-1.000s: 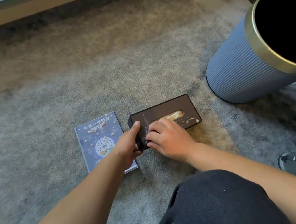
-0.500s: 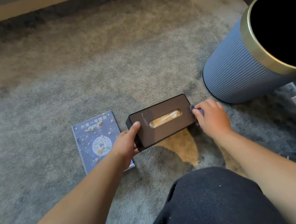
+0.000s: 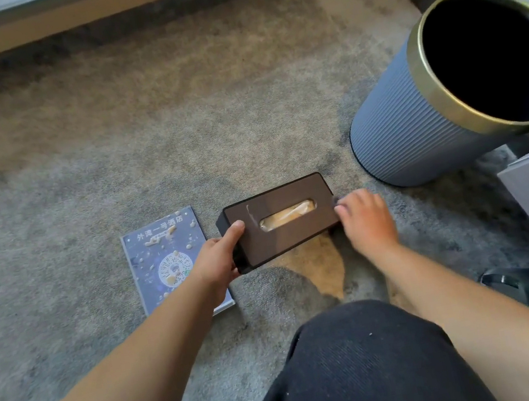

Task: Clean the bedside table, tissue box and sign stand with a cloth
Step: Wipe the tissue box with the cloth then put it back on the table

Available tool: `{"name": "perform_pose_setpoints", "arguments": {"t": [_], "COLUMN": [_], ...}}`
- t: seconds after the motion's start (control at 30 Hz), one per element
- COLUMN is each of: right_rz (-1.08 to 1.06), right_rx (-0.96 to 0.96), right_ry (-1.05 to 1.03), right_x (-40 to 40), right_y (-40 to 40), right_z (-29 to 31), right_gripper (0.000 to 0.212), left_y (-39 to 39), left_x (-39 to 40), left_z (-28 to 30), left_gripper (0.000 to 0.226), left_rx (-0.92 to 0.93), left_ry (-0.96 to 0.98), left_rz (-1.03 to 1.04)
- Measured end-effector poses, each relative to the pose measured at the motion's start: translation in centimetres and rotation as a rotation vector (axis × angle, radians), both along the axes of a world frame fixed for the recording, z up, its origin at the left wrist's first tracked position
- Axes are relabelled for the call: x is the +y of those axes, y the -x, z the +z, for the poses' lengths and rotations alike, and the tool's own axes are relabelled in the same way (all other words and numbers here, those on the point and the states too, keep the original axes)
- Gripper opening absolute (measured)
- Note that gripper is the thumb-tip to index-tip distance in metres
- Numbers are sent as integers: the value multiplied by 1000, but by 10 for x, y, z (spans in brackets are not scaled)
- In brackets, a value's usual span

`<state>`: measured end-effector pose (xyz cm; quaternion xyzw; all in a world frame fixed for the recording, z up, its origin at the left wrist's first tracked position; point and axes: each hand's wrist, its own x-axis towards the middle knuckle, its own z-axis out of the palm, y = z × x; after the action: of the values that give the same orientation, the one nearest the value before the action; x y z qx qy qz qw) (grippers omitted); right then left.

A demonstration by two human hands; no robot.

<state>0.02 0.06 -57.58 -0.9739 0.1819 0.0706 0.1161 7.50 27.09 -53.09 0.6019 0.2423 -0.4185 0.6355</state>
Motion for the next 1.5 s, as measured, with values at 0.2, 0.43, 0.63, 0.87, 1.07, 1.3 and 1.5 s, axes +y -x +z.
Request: {"name": "perform_pose_setpoints", "arguments": {"t": [0.2,0.43,0.63,0.87,1.07,1.3,1.5], "right_rz": [-129,668,553,119,552,103,-50], "right_rx": [-225,-374,-284,29,-229,-15,101], "right_ry": [-229,-270,-135,-10,-237,-41,-179], "right_x": [-2,112,82,7,89,17,-29], "right_y": [-28,-62,-85,-84,-60,-59,-72], "right_z": [34,52,27,30,49,16,15], "right_gripper": [17,22,22,24,23,25,22], "left_y": [6,7,8,7,7,6,6], "left_x": [2,9,8,6,6,4,-3], "left_z": [-2,1,-3,0,-3,-3,0], "left_gripper": [41,21,25,30,36,37,37], "left_rx": [76,6,12,24,13,-33,-22], "left_ry": [59,232,150,142,125,82,15], "left_rz": [37,-24,26,42,37,12,6]}}
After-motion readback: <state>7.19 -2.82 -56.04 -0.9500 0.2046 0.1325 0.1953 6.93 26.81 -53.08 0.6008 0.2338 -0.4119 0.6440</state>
